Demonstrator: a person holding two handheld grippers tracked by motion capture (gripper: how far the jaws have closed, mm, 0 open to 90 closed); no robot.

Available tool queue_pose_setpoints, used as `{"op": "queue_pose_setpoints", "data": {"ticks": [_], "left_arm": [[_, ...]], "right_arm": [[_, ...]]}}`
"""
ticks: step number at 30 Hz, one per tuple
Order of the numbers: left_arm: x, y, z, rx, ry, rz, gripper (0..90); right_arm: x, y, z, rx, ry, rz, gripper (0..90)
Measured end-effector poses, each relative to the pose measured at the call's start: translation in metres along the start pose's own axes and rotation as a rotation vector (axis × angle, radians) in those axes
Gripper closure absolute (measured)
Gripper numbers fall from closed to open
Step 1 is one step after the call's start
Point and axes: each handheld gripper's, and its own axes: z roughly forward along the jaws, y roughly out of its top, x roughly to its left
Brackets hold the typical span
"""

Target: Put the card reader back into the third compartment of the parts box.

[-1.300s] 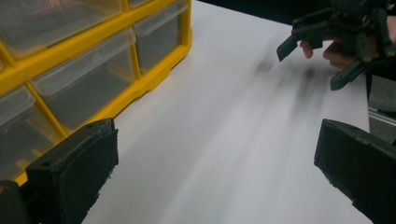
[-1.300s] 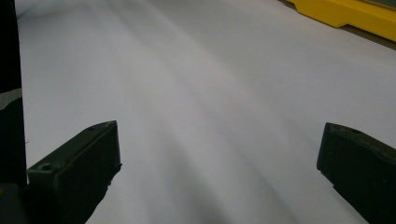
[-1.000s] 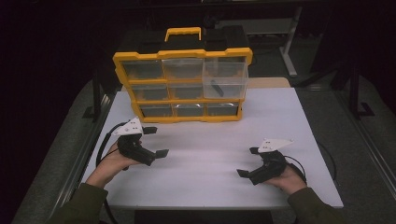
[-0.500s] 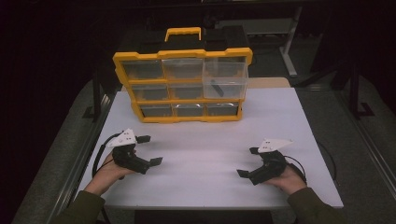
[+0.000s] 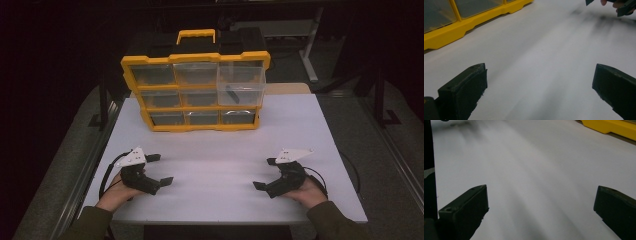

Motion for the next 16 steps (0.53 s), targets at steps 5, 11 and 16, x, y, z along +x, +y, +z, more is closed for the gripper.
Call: {"op": "queue_pose_setpoints", "data": {"ticks": [5,11,16], "left_arm": [[0.0004,-0.0025,0.0050,0.021,-0.005,0.009,0.0],[-0.0007,-0.0011,0.0043,0.011,-0.008,0.008,0.0],[-0.0002,-0.0002,0.0029,0.005,-0.006,0.003,0.0]], "right_arm": [[-0.0003,-0.0002,0.0001,0.003,0.001,0.000,0.0],[0.0002,-0.0004,-0.0004,0.004,0.004,-0.002,0.0],[-0.0003,-0.0004,-0.0003,0.004,0.001,0.000,0.0]]}}
